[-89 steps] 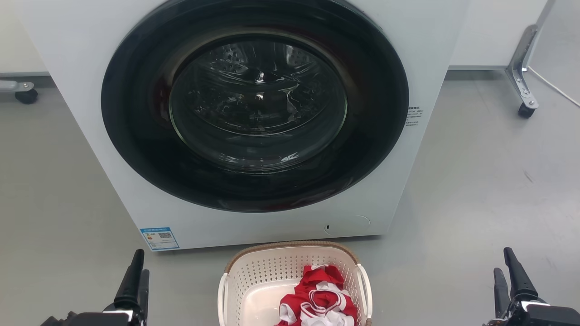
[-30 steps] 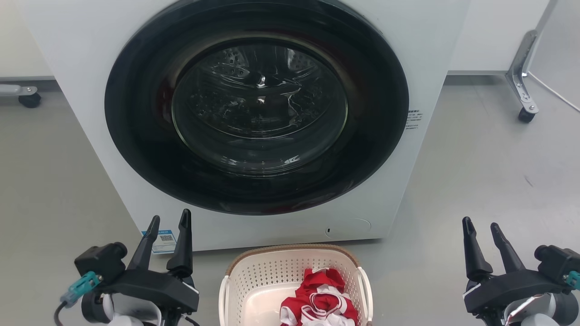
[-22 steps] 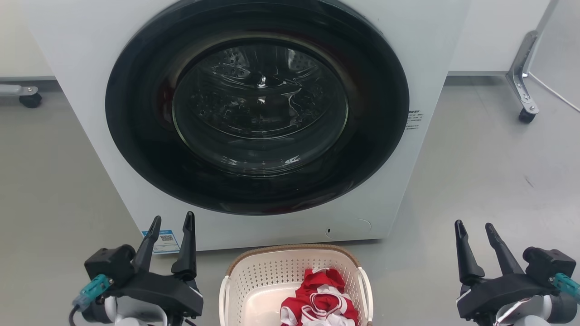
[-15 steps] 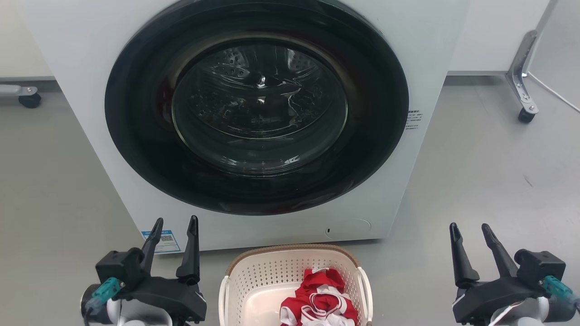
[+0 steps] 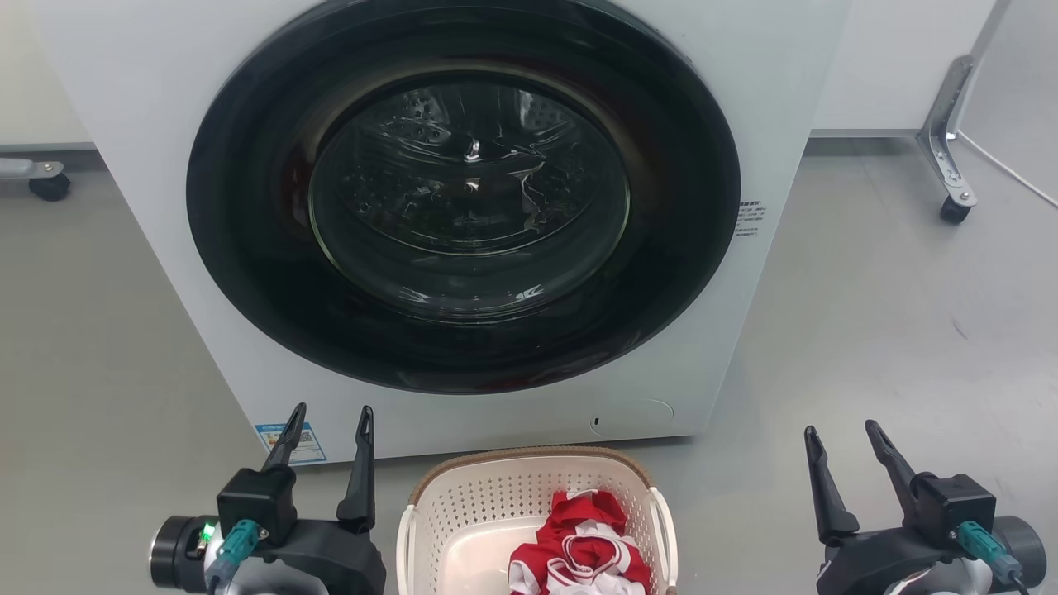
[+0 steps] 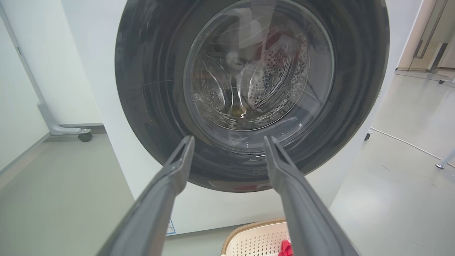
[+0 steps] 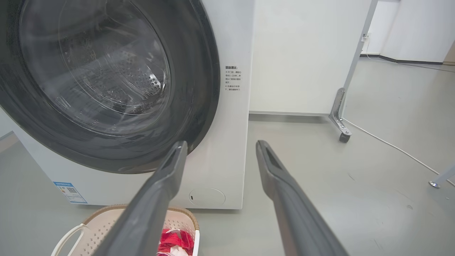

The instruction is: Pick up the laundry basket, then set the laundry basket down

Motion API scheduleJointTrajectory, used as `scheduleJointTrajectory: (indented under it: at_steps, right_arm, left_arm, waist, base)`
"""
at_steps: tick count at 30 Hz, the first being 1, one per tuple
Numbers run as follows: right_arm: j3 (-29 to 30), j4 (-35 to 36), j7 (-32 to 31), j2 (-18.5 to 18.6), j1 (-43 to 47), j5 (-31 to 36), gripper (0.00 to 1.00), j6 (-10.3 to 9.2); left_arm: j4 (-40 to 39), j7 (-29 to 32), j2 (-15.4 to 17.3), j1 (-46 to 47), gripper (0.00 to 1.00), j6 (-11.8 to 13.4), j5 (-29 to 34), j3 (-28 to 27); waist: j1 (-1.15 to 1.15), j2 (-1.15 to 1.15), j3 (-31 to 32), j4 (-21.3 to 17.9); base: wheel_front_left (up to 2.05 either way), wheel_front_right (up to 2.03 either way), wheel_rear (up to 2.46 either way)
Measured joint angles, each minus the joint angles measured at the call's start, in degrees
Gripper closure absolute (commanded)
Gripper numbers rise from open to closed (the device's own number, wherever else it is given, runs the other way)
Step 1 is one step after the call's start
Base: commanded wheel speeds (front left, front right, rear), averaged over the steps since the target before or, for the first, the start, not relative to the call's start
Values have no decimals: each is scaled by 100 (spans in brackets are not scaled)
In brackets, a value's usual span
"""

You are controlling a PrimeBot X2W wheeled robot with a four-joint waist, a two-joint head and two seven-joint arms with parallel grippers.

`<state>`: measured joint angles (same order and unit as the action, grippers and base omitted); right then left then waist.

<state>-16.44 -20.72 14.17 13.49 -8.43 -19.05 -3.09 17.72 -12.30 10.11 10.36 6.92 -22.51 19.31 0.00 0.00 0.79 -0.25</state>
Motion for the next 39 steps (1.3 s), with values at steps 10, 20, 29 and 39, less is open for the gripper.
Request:
scheduleJointTrajectory:
  at_steps: [10, 20, 29, 39]
  right_arm:
    - [24, -169, 12, 1, -46, 82, 0, 7]
    - [47, -232, 12, -5, -62, 82, 0, 58]
    - [80, -253, 12, -16, -139, 82, 0, 113]
    - [103, -148, 12, -37, -205, 84, 0, 169]
  left_arm:
    - [55, -14, -30, -1, 0, 20, 149, -46]
    - [87, 18, -108, -2, 0, 20, 153, -170]
    - [100, 19, -152, -3, 0, 20, 214, -221]
    - [-55, 63, -202, 2, 0, 20, 253, -225]
  waist:
    - [0, 0, -9, 0]
    - [0, 0, -32, -2]
    - [0, 0, -41, -1]
    - [0, 0, -235, 6]
  base:
    - [0, 0, 0]
    - [0, 0, 0]
    - [0, 0, 0]
    - [0, 0, 0]
